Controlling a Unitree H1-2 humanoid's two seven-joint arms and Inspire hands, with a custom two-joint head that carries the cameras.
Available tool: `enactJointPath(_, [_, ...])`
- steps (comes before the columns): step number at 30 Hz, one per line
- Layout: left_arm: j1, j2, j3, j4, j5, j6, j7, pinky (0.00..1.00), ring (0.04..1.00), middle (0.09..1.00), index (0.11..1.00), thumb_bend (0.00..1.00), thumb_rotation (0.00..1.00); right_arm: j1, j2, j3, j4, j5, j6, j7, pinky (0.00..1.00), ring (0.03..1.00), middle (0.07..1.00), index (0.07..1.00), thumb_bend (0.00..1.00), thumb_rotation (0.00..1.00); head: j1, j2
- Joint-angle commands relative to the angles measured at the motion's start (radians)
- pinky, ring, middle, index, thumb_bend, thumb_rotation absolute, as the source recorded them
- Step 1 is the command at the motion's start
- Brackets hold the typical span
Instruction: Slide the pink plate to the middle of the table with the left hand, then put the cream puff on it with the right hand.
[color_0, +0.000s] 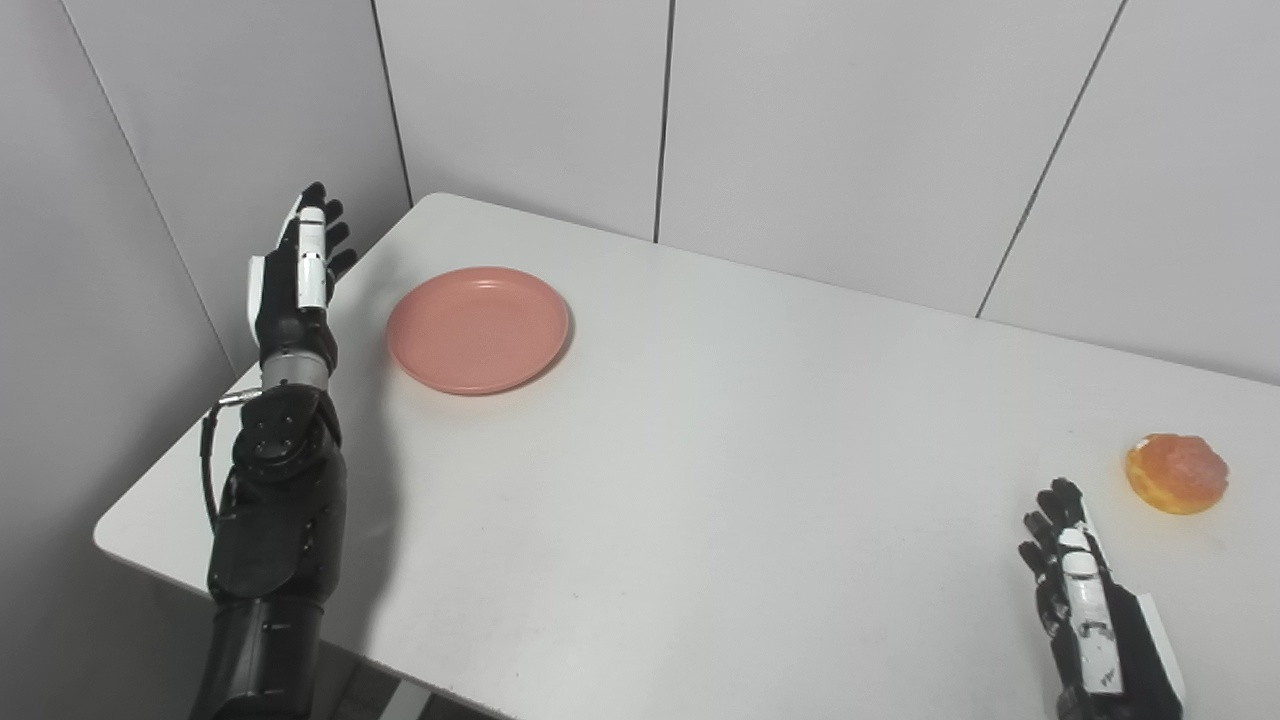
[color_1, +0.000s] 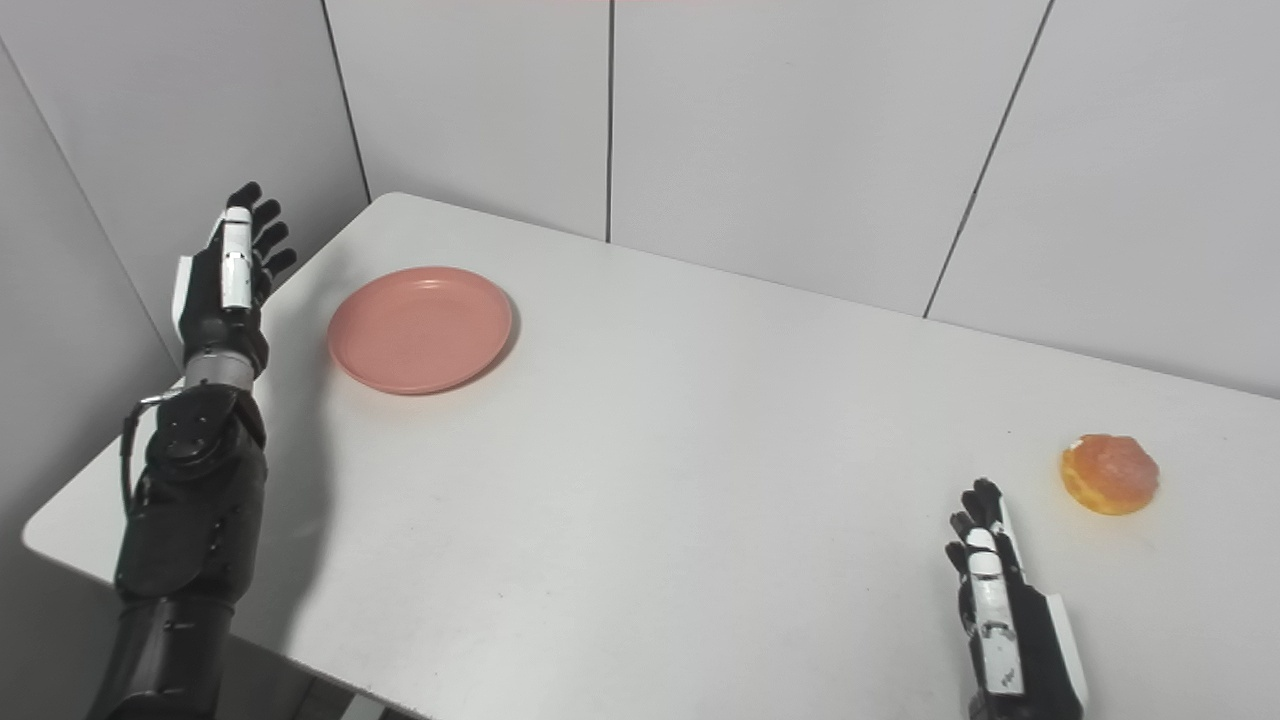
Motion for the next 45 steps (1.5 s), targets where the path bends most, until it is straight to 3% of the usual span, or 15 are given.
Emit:
enactJointPath(1, [-0.044, 0.036, 0.0, -0.005, -0.013, -0.054, -0.015, 0.89, 0.923, 0.932, 0.917, 0.38, 1.0, -0.027, -0.001, -0.004, -0.03, 0.009, -0.015, 0.0, 1.0, 1.0, 1.0, 1.0, 0.11, 1.0, 0.0, 0.001])
enactJointPath(10, [-0.059, 0.045, -0.002, 0.077, -0.049, -0.065, -0.021, 0.92, 0.931, 0.933, 0.917, 0.36, 1.0, -0.025, 0.001, -0.004, -0.04, 0.008, -0.011, -0.002, 1.0, 1.0, 1.0, 1.0, 0.1, 1.0, -0.004, 0.007])
enactJointPath(31, [-0.133, 0.043, 0.001, 0.27, -0.082, -0.087, -0.007, 0.87, 0.881, 0.885, 0.874, 0.35, 0.97, -0.019, 0.002, -0.007, -0.051, 0.018, 0.003, -0.001, 1.0, 1.0, 1.0, 1.0, 0.1, 1.0, -0.007, 0.015])
enactJointPath(42, [-0.196, 0.073, -0.028, 0.464, -0.081, -0.161, -0.018, 0.85, 0.864, 0.875, 0.862, 0.29, 1.0, -0.018, 0.0, -0.007, -0.054, 0.021, 0.008, -0.001, 1.0, 1.0, 1.0, 1.0, 0.1, 1.0, -0.01, 0.021])
enactJointPath(45, [-0.216, 0.074, -0.029, 0.516, -0.092, -0.181, -0.023, 0.86, 0.872, 0.879, 0.866, 0.27, 0.91, -0.018, -0.003, -0.007, -0.038, 0.01, -0.015, -0.005, 1.0, 1.0, 1.0, 1.0, 0.11, 1.0, -0.01, 0.022])
